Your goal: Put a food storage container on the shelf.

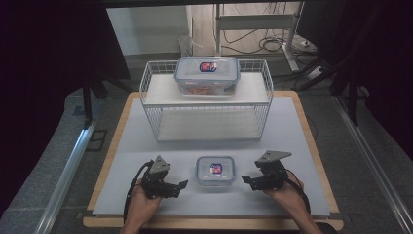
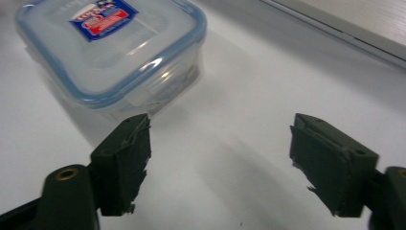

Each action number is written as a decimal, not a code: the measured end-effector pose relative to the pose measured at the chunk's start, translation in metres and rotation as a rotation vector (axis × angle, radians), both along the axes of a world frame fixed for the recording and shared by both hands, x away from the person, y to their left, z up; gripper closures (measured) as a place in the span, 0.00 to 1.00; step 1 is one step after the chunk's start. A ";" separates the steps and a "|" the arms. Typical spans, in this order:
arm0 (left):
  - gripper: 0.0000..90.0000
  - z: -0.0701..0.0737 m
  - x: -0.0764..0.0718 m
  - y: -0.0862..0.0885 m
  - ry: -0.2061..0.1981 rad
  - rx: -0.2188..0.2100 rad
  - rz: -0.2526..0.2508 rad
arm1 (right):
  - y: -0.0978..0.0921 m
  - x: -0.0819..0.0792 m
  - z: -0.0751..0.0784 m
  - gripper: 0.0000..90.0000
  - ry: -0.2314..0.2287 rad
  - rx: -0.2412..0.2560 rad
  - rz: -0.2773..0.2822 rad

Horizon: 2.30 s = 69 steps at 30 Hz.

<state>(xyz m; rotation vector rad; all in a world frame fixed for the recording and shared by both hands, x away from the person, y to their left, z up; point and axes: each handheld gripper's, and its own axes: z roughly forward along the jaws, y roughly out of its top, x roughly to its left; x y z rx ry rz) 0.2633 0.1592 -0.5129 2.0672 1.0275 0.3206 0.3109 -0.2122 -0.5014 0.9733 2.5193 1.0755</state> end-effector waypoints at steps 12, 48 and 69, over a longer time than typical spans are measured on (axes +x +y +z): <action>0.13 0.013 0.019 -0.013 0.072 -0.107 -0.051 | 0.008 0.008 0.012 0.25 0.114 0.049 -0.008; 0.54 -0.008 0.022 -0.028 0.257 -0.295 -0.165 | 0.029 0.004 0.004 0.58 0.304 0.194 0.124; 0.67 -0.005 0.025 -0.020 0.288 -0.502 -0.171 | 0.007 0.009 0.016 0.81 0.243 0.325 0.094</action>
